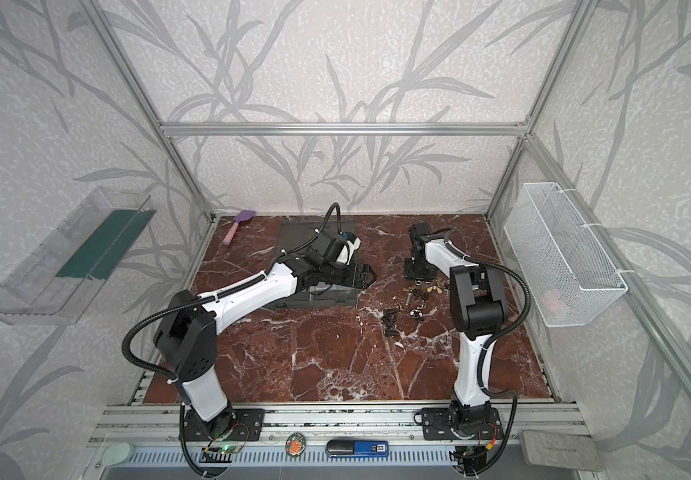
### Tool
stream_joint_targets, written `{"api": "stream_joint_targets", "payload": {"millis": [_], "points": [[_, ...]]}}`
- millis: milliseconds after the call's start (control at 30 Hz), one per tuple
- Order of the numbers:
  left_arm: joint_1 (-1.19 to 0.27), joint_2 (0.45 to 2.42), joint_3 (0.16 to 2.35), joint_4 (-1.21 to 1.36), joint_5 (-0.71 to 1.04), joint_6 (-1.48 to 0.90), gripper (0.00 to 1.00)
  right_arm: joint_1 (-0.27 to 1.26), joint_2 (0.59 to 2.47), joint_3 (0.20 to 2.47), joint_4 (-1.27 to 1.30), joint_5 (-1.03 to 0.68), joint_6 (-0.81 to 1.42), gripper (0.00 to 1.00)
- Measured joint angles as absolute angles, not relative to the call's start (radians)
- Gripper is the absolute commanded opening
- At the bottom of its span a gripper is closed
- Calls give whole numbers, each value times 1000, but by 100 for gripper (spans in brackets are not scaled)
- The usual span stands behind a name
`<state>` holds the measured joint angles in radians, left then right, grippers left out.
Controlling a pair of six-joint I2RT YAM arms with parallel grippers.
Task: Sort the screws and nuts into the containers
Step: 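Move the right gripper back over the nut pile, then lower the right gripper and grasp a silver hex nut from the pile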
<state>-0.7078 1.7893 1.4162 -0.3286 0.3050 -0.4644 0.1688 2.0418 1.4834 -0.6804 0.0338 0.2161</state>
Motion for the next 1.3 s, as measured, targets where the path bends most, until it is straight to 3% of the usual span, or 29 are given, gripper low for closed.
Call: {"api": "stream_joint_targets", "payload": {"millis": [367,967,1300], "points": [[-719,1789,1416,-328,319,-464,100,167,2059,1472,-681,74,189,43],[-719,1789,1416,-329,318,-464,100,165,2070,1472,-678,64,182,23],[-719,1789,1416,-331,313,-463,100,165,2068,1472,-678,63,182,19]]}}
